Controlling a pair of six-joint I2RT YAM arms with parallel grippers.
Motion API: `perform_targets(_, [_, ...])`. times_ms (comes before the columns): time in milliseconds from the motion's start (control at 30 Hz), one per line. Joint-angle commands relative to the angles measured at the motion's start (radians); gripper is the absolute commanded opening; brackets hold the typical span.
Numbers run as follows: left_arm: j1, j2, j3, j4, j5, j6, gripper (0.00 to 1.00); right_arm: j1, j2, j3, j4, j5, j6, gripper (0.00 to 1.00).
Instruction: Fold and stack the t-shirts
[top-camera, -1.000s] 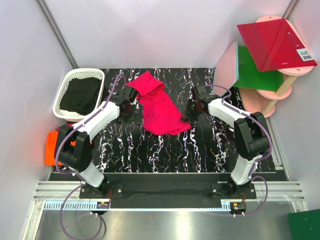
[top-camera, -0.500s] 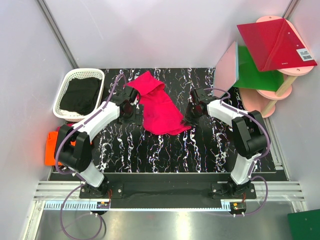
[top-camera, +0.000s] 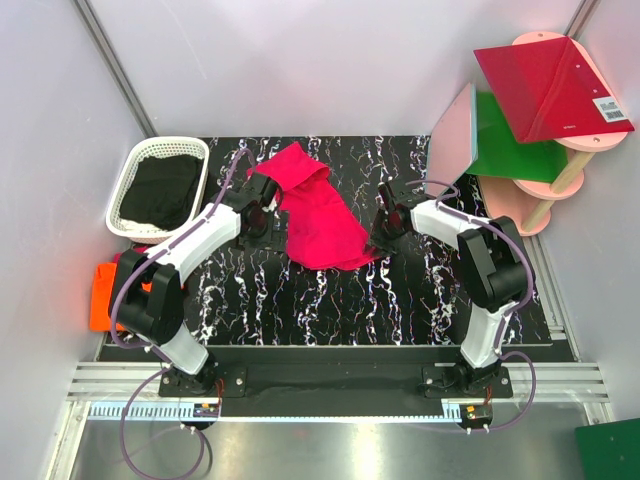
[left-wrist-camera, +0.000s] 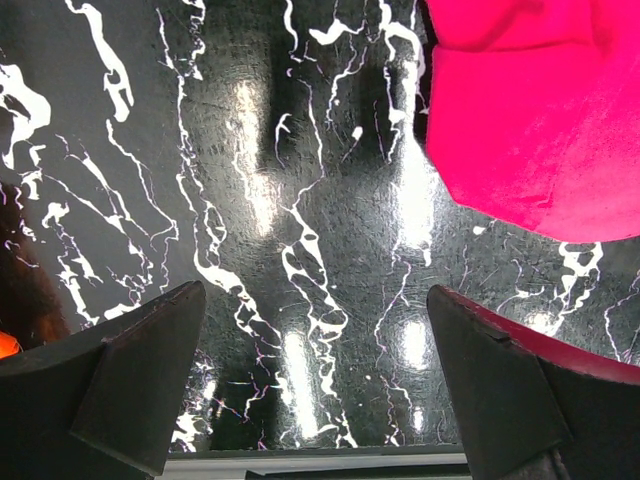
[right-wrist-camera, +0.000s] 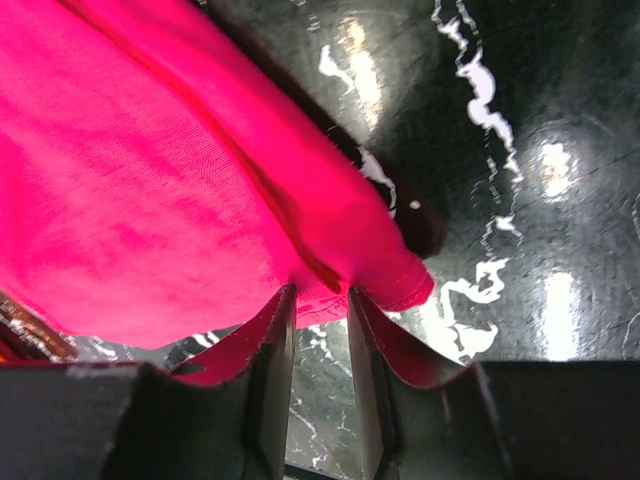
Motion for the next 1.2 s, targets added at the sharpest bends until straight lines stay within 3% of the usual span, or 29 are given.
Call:
perform_targets(0, [-0.008,-0.026,0.016,0.003,0.014,-0.008,0.99,0.000,0.021,0.027,-0.010,0.027,-0.018,0.38])
perform_targets(100, [-0.010,-0.024,0.017,-0.001,0.011,-0.008,0.99,0.000,0.043,0.041,-0.010,0.021,-0.024,0.45])
perform_targets(300, [-0.013,-0.018,0.022,-0.009,0.008,-0.006,0.99,0.000,0.055,0.063,-0.006,-0.002,-0.030,0.38])
perform_targets(400, [-0.014,-0.012,0.019,-0.007,0.006,-0.011,0.99,0.000,0.041,0.061,0.007,-0.031,-0.030,0.16])
perform_targets(433, [-0.019,-0.009,0.017,-0.007,0.006,-0.015,0.99,0.000,0.037,0.060,0.013,-0.034,-0.032,0.02])
perform_targets(467, [-0.019,-0.004,0.016,-0.009,0.004,-0.017,0.99,0.000,0.034,0.057,0.014,-0.040,-0.032,0.00])
perform_targets(733, [-0.037,0.006,0.017,-0.007,0.004,-0.031,0.99,0.002,-0.061,0.055,0.002,-0.020,-0.069,0.00])
perform_targets(967, [-0.037,-0.026,0.020,-0.012,-0.022,-0.028,0.99,-0.023,-0.157,0.234,-0.165,0.231,-0.211,0.00])
perform_targets(1167, [-0.036,-0.056,0.054,-0.029,-0.072,-0.018,0.99,-0.024,-0.197,0.361,-0.179,0.199,-0.262,0.00])
